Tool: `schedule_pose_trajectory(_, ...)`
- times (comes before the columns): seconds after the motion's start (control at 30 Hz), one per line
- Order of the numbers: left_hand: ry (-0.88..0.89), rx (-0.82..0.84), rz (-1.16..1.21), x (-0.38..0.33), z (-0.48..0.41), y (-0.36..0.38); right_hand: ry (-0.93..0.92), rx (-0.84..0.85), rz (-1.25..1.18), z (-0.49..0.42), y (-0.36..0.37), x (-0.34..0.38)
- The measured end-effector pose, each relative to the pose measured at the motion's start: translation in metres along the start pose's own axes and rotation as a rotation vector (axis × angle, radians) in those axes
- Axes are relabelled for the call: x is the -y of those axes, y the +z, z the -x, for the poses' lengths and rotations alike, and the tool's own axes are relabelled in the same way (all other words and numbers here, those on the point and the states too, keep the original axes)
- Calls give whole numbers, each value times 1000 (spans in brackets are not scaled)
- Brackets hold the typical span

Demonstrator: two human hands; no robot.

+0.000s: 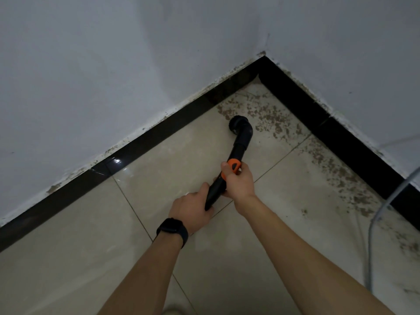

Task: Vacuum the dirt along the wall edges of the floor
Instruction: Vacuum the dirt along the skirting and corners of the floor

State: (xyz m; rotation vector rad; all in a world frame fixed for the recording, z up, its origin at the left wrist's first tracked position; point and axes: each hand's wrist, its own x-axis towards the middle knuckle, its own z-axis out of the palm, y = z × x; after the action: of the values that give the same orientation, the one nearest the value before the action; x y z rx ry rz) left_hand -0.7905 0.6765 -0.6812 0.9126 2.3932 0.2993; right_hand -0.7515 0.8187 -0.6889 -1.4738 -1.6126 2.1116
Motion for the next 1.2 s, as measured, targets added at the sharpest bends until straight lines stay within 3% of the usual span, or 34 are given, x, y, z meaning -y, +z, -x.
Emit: schedule_pose_trajectory(1.2, -51, -41, 121, 34, -39, -27, -7, 7, 117, -39, 57, 38)
